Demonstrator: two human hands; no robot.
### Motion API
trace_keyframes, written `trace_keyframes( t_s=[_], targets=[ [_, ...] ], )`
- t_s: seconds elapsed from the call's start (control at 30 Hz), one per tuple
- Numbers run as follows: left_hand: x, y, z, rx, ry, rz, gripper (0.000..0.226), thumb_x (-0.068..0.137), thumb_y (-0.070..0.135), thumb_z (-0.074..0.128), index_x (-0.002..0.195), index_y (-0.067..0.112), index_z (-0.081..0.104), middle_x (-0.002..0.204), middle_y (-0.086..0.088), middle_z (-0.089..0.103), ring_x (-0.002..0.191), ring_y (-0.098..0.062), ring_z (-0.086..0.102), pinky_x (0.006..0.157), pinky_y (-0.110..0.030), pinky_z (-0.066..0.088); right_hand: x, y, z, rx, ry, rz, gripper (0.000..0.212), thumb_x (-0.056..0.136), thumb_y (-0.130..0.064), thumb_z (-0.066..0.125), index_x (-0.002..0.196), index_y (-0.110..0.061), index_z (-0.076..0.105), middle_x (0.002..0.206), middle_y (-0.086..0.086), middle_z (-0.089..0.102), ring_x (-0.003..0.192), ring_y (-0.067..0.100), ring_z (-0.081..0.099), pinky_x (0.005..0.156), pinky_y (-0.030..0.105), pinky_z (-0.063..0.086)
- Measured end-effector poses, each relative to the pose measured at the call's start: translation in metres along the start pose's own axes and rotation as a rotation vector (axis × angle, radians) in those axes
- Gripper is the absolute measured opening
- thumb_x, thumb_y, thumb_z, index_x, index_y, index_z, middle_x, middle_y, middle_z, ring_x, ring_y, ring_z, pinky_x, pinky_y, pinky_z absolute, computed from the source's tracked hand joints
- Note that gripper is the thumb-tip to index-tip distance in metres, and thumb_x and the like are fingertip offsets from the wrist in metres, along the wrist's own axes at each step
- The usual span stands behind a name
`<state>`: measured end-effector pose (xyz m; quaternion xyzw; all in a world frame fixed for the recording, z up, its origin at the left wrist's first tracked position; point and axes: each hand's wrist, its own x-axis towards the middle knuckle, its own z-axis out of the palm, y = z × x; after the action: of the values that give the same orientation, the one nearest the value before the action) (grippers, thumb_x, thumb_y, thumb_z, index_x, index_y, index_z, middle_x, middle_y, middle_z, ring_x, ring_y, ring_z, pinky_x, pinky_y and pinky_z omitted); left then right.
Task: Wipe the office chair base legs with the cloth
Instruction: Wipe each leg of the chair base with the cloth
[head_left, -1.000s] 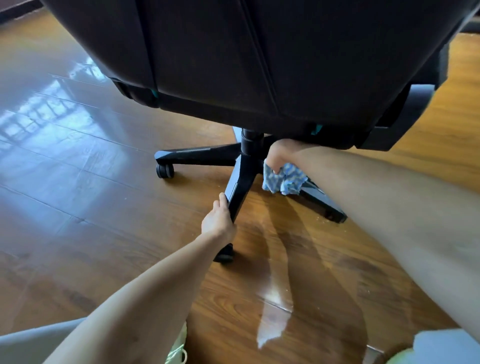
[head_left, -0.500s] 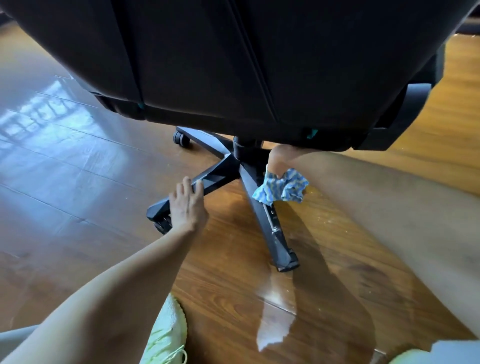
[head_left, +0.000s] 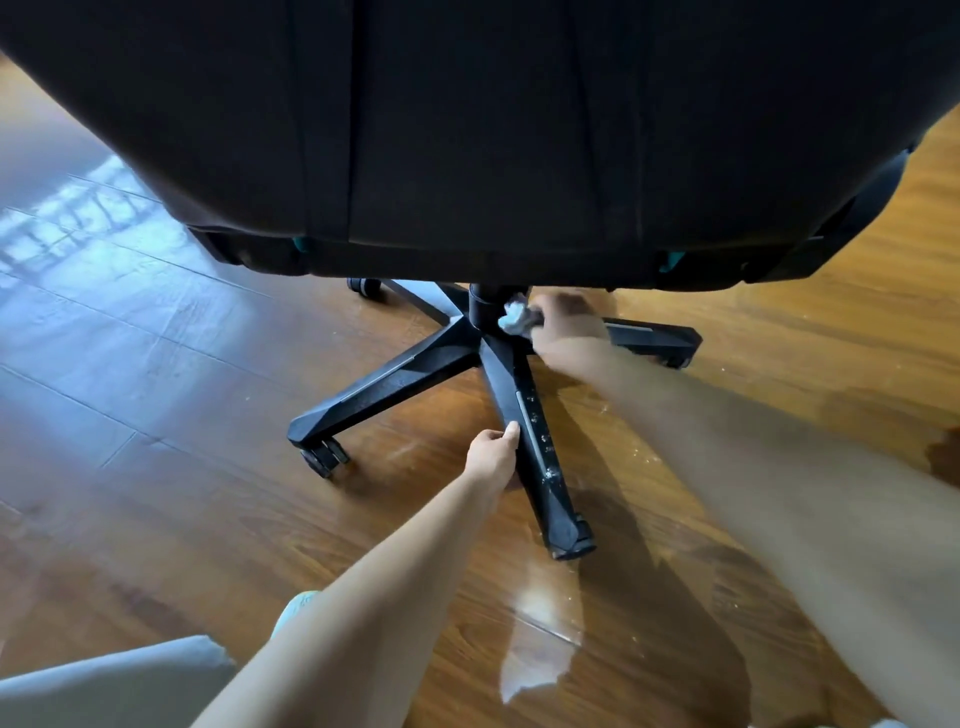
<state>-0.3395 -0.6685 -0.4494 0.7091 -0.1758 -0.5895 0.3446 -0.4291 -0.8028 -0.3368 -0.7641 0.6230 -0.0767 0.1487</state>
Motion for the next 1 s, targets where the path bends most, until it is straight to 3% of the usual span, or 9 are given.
trace_keyframes(
  t_s=[0.07, 0.17, 0.23, 0.37, 0.6, 0.73, 0.83, 0.93, 1.0],
  targets=[
    [0.004, -0.001, 0.002, 0.013, 0.014, -0.001, 0.037, 0.107, 0.046, 0.055, 0.113, 0.011, 0.065, 0.108, -0.011, 0.072, 0.101, -0.031, 0.074, 0.084, -0.047, 0.066, -0.017, 0.001, 0.034, 0.052, -0.071, -0.053, 0.032, 0.096, -0.014, 0.055, 0.123, -0.029, 0.065, 0.118, 0.001, 0.066, 0.093, 0.020, 0.061, 0.070, 0.031, 0.047],
    [0.006, 0.002, 0.004, -0.017, 0.035, 0.007, 0.033, 0.107, 0.042, 0.057, 0.114, 0.010, 0.064, 0.108, -0.013, 0.072, 0.096, -0.031, 0.074, 0.079, -0.046, 0.067, -0.035, 0.007, 0.062, 0.122, -0.023, -0.082, 0.049, 0.095, -0.006, 0.048, 0.138, -0.023, 0.061, 0.141, -0.001, 0.060, 0.121, 0.027, 0.059, 0.095, 0.036, 0.051],
    [0.007, 0.006, 0.002, -0.013, 0.052, 0.012, 0.035, 0.106, 0.035, 0.059, 0.129, 0.008, 0.060, 0.117, -0.014, 0.071, 0.097, -0.031, 0.073, 0.086, -0.051, 0.065, -0.047, 0.016, 0.068, 0.104, 0.001, -0.127, 0.052, 0.095, -0.005, 0.046, 0.142, -0.020, 0.059, 0.145, -0.003, 0.059, 0.127, 0.026, 0.057, 0.100, 0.038, 0.051],
    [0.006, 0.020, -0.008, -0.028, 0.039, 0.072, 0.066, 0.105, 0.020, 0.063, 0.162, 0.034, 0.033, 0.127, -0.007, 0.067, 0.082, -0.019, 0.068, 0.069, -0.040, 0.064, -0.068, 0.035, 0.067, 0.017, -0.026, -0.270, 0.054, 0.091, -0.003, 0.045, 0.138, -0.021, 0.062, 0.139, -0.004, 0.064, 0.119, 0.028, 0.063, 0.093, 0.041, 0.055],
    [-0.005, 0.028, -0.007, -0.138, -0.070, 0.035, 0.073, 0.109, 0.011, 0.056, 0.165, 0.043, 0.024, 0.135, -0.012, 0.069, 0.094, -0.021, 0.070, 0.064, -0.034, 0.060, -0.043, 0.025, 0.078, 0.049, 0.010, -0.203, 0.051, 0.097, -0.014, 0.043, 0.146, -0.023, 0.051, 0.147, -0.002, 0.056, 0.129, 0.024, 0.057, 0.092, 0.041, 0.053],
    [-0.011, 0.029, -0.006, -0.136, -0.068, 0.039, 0.073, 0.109, 0.011, 0.055, 0.166, 0.042, 0.023, 0.139, -0.010, 0.067, 0.097, -0.021, 0.069, 0.061, -0.030, 0.059, -0.015, 0.026, 0.076, 0.123, -0.035, -0.144, 0.046, 0.098, -0.015, 0.043, 0.142, -0.025, 0.055, 0.139, 0.000, 0.062, 0.120, 0.028, 0.061, 0.088, 0.041, 0.054],
    [-0.008, 0.027, -0.008, -0.094, -0.060, 0.050, 0.072, 0.109, 0.013, 0.056, 0.166, 0.043, 0.022, 0.131, -0.009, 0.071, 0.081, -0.015, 0.070, 0.055, -0.030, 0.062, -0.035, 0.035, 0.082, 0.088, -0.028, -0.220, 0.043, 0.098, -0.007, 0.044, 0.134, -0.025, 0.058, 0.131, -0.004, 0.065, 0.112, 0.024, 0.065, 0.073, 0.032, 0.054],
    [-0.002, 0.022, -0.011, -0.036, -0.065, 0.076, 0.072, 0.109, 0.016, 0.056, 0.165, 0.045, 0.022, 0.121, -0.005, 0.075, 0.078, -0.016, 0.069, 0.082, -0.045, 0.066, -0.077, 0.054, 0.089, 0.100, -0.004, -0.267, 0.055, 0.092, 0.001, 0.042, 0.139, -0.024, 0.057, 0.143, -0.008, 0.059, 0.125, 0.019, 0.059, 0.094, 0.039, 0.056],
    [0.001, 0.020, -0.011, -0.021, -0.074, 0.089, 0.073, 0.108, 0.018, 0.057, 0.165, 0.047, 0.021, 0.114, 0.000, 0.075, 0.074, -0.014, 0.068, 0.081, -0.042, 0.066, -0.101, 0.063, 0.094, 0.112, 0.009, -0.312, 0.059, 0.090, 0.002, 0.045, 0.144, -0.017, 0.055, 0.148, -0.002, 0.056, 0.138, 0.017, 0.048, 0.112, 0.039, 0.045]
  ],
)
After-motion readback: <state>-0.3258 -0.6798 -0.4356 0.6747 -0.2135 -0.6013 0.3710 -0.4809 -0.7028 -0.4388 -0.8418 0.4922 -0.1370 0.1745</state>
